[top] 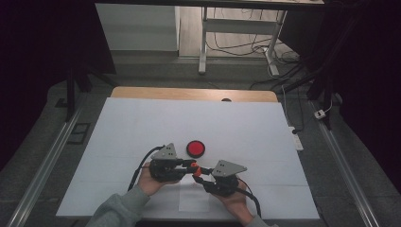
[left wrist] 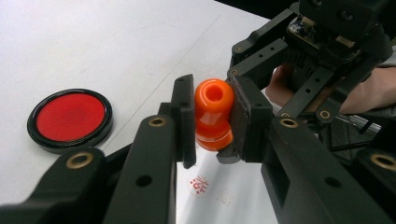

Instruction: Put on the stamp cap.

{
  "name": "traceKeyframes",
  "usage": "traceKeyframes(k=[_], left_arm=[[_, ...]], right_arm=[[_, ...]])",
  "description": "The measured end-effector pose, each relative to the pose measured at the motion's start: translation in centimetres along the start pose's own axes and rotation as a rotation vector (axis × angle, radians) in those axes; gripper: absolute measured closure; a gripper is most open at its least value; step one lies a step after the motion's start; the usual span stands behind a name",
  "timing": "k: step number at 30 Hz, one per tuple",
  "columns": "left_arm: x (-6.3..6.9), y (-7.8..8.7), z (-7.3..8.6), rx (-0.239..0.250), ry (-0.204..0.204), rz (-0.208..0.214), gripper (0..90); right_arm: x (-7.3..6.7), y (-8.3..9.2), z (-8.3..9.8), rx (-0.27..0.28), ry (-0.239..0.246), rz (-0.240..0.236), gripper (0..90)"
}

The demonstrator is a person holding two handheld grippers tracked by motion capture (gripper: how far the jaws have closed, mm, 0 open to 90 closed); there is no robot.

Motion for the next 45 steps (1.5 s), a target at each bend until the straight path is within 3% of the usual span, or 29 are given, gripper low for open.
traceKeyframes(k=[30,45], left_arm=[[0.30,-0.56,0.21,-0.010,-0.004,0.004,71.7],[0.47,-0.69,0.33,0.000,-0.009,0.002,72.0]], right_arm=[[0.15,0.14,-0.10,0.010,0.002,0.015,64.6],[-0.16,0.26,-0.18,-0.007,0.057,0.062,65.1]])
Point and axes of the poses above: each handheld gripper's, and its own axes: y roughly backward along the jaws, z roughly out of its underside, x roughly to its right, the point moved 7 cm from there along -y, roughly forward along the jaws, and after that the axes turned 8 degrees about -y, right-handed, at the moved point
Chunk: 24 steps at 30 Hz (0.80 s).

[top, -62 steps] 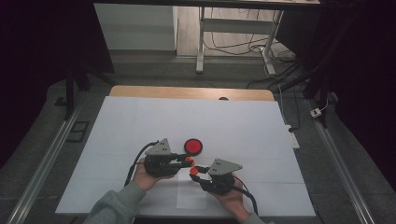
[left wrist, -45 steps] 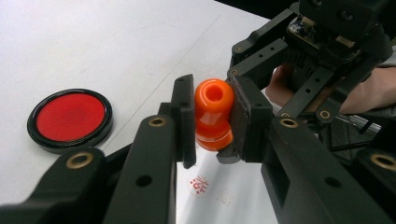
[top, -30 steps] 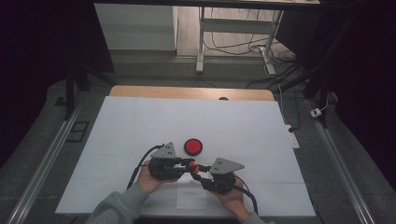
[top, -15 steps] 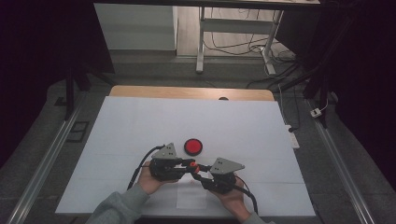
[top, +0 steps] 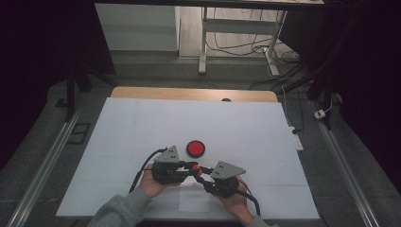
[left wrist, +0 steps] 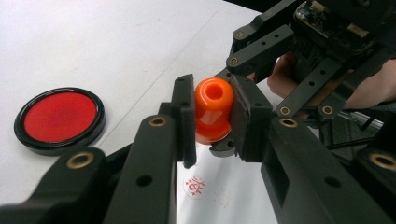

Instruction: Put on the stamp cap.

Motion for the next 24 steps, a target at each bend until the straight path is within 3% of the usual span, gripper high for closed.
traceKeyframes(k=[7,15,24], left_arm=[[0.06,-0.12,0.18,0.014,0.008,-0.007,72.1],[0.30,-0.35,0.29,0.018,-0.014,-0.038,72.1],[0.47,-0.52,0.48,0.018,-0.024,-0.052,72.2]], right_arm=[[-0.02,0.04,0.03,-0.011,0.010,0.017,65.2],[0.08,0.00,0.18,-0.016,-0.042,-0.003,65.2],[0.15,-0.08,0.37,-0.025,-0.069,-0.023,65.2]])
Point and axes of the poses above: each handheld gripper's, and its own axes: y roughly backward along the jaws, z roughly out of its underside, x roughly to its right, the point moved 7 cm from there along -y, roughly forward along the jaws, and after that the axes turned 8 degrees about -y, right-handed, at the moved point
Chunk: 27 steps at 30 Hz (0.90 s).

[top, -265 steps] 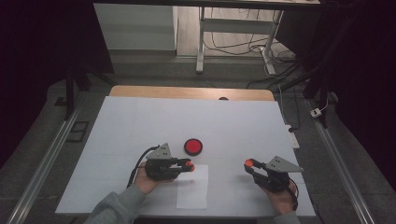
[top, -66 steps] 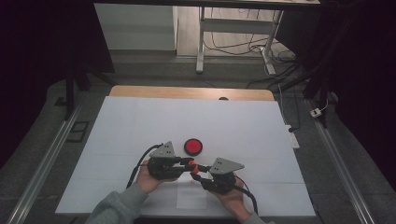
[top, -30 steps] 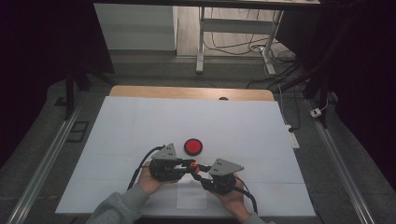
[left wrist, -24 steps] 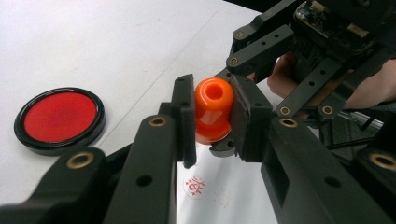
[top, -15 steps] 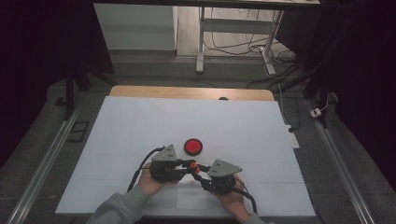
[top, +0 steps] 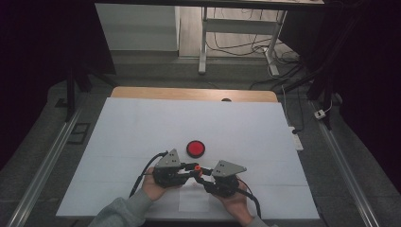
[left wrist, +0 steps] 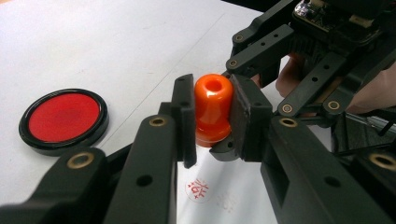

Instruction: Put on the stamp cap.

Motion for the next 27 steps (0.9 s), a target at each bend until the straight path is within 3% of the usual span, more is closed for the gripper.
traceKeyframes(k=[18,27], left_arm=[[-0.22,0.10,-0.29,0.022,0.021,0.011,71.9],[-0.20,0.31,-0.48,0.033,0.025,0.026,71.9]], right_arm=[[0.16,0.12,-0.23,0.025,0.012,-0.002,63.1],[0.27,0.20,-0.31,0.026,0.008,-0.003,54.1]])
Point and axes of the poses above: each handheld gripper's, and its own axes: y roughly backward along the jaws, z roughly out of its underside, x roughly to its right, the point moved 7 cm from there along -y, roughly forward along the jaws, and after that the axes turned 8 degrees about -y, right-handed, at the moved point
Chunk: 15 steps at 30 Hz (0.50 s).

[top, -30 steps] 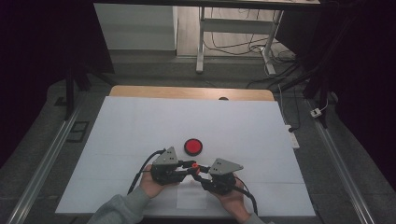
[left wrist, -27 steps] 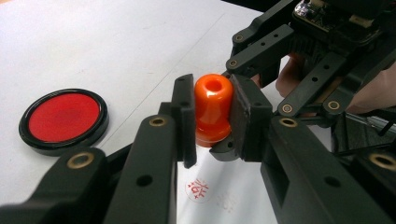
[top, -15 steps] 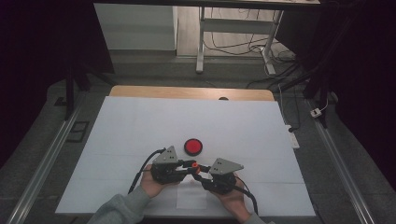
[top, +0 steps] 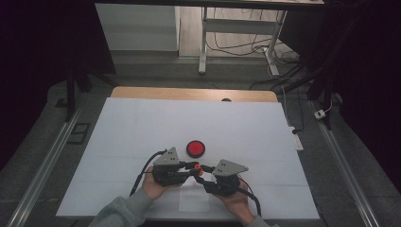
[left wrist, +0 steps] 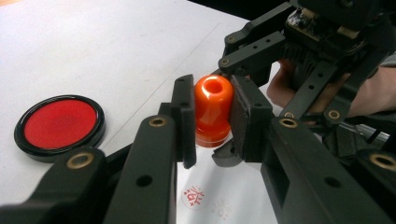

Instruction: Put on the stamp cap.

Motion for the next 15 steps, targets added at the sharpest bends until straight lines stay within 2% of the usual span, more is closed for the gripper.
traceKeyframes(k=[8,15], left_arm=[[-0.26,0.36,-0.17,0.005,0.005,-0.003,71.9],[-0.70,0.79,-0.18,0.008,0.011,-0.013,71.9]], right_arm=[[-0.07,0.00,0.05,-0.001,0.001,-0.009,49.6],[0.76,0.70,0.32,-0.007,0.002,0.021,48.2]])
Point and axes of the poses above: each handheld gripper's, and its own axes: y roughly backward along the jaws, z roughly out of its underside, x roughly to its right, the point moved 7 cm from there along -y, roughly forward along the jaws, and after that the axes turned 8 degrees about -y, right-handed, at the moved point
